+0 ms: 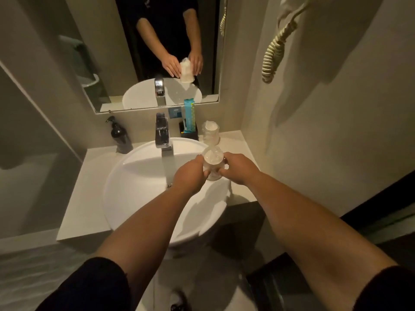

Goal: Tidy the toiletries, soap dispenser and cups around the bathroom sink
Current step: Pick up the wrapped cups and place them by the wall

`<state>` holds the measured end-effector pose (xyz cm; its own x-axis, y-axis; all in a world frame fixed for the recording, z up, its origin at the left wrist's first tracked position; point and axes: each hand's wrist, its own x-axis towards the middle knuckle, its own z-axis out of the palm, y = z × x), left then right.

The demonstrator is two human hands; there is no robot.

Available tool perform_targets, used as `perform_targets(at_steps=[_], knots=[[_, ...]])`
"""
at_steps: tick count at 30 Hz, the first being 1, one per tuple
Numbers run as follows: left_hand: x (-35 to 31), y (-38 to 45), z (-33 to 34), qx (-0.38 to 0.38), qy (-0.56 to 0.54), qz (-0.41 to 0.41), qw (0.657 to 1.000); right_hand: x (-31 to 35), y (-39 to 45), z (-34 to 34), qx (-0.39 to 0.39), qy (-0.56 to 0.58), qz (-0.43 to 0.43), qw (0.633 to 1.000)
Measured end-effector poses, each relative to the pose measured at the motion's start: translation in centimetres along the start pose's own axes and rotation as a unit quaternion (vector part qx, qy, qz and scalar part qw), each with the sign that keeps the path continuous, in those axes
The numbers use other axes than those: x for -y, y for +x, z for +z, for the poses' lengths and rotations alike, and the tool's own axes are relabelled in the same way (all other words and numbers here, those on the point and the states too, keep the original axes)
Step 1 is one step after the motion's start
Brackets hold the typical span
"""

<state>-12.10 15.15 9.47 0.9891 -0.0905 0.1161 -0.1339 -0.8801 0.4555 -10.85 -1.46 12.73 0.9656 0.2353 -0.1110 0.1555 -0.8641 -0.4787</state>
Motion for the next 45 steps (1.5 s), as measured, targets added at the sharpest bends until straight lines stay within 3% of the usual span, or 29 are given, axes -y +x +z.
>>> perform_targets(at_steps=[16, 23, 35, 45], knots=[[-0.3, 16.7, 6.6, 0.055, -0.023, 0.109, 0.992, -7.9, 11.9, -1.6, -0.069, 0.022, 0.123, 0.990], [0.7, 22.6, 10.5, 0.121, -0.013, 0.089, 0.989, -11.3, 17.7, 1.0, -0.080, 0.043, 0.168, 0.982], [-0.1, 28.8, 16.6, 0.105, -0.088, -0.026, 0.990, -16.2, 26.0, 4.2, -0.113, 0.090, 0.186, 0.972], [-0.3, 30.2, 17.8, 0.105, -0.072, -0.036, 0.991, -17.4, 27.6, 4.2, -0.100, 0.107, 0.192, 0.970]])
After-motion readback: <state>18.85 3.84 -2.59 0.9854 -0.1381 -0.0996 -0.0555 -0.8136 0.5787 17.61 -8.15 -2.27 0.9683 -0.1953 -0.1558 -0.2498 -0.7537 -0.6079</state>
